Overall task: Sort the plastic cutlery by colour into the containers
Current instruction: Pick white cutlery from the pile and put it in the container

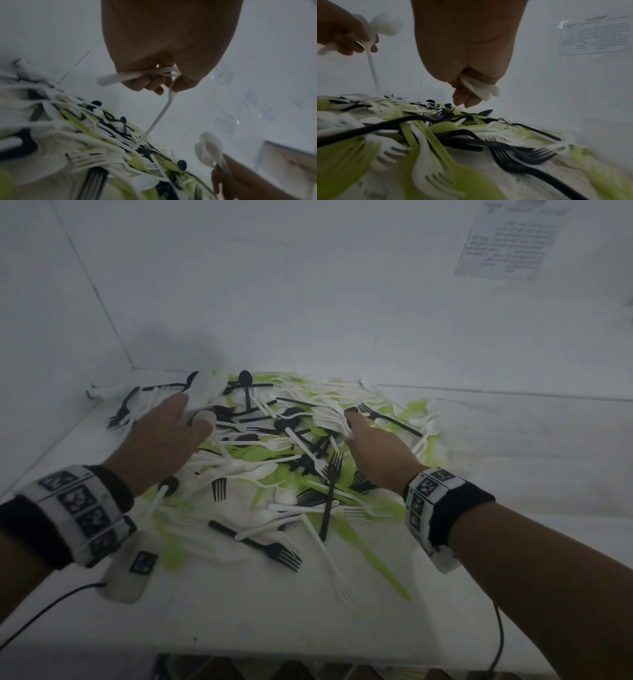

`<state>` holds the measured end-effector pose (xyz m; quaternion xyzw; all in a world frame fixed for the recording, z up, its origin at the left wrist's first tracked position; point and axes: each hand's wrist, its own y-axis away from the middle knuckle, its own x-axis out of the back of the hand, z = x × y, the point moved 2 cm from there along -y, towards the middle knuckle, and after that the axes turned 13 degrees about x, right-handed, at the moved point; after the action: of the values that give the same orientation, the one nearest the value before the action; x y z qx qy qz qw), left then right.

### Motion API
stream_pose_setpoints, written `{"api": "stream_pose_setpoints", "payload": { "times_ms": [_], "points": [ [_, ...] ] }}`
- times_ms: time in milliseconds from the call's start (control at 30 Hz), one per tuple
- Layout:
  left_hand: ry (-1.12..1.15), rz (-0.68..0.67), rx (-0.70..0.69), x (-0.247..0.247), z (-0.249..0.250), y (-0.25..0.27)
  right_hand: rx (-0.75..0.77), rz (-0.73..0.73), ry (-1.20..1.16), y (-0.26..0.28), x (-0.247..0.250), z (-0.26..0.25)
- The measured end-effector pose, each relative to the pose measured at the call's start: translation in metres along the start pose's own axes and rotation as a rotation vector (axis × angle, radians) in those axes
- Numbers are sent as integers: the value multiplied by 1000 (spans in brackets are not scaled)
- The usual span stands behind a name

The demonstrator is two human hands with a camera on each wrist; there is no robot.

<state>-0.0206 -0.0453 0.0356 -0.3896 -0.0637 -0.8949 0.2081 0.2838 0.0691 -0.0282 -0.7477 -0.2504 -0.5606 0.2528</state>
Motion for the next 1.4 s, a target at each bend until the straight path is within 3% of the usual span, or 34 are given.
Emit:
{"api": "stream_pose_setpoints", "payload": {
  "times_ms": [167, 267, 433, 600, 667, 867, 967, 1133, 1400],
  "points": [
    [507, -80, 115, 3, 8, -5, 91, 15, -81, -15, 0, -20],
    [486, -45, 113, 7, 3, -6, 142, 10, -157, -25, -4, -41],
    [313, 1, 61, 13, -27, 2, 207, -117, -212, -42, -24, -82],
    [409, -21, 213, 27, -78, 15, 251, -154, -238, -59, -49, -114],
    [422, -21, 212, 32, -93, 27, 278, -169, -217, -63, -55, -127],
    [-34, -110, 220, 40, -133, 58, 372, -179, -169, -73, -73, -159],
    [-37, -183, 253, 39, -145, 73, 427, -208, -182, -73, -79, -171],
    [-247, -43, 235, 53, -159, 82, 490, -285, -244, -70, -86, -185],
    [-369, -264, 92, 58, -185, 100, 364, -354, -321, -73, -88, -182]
  ]
}}
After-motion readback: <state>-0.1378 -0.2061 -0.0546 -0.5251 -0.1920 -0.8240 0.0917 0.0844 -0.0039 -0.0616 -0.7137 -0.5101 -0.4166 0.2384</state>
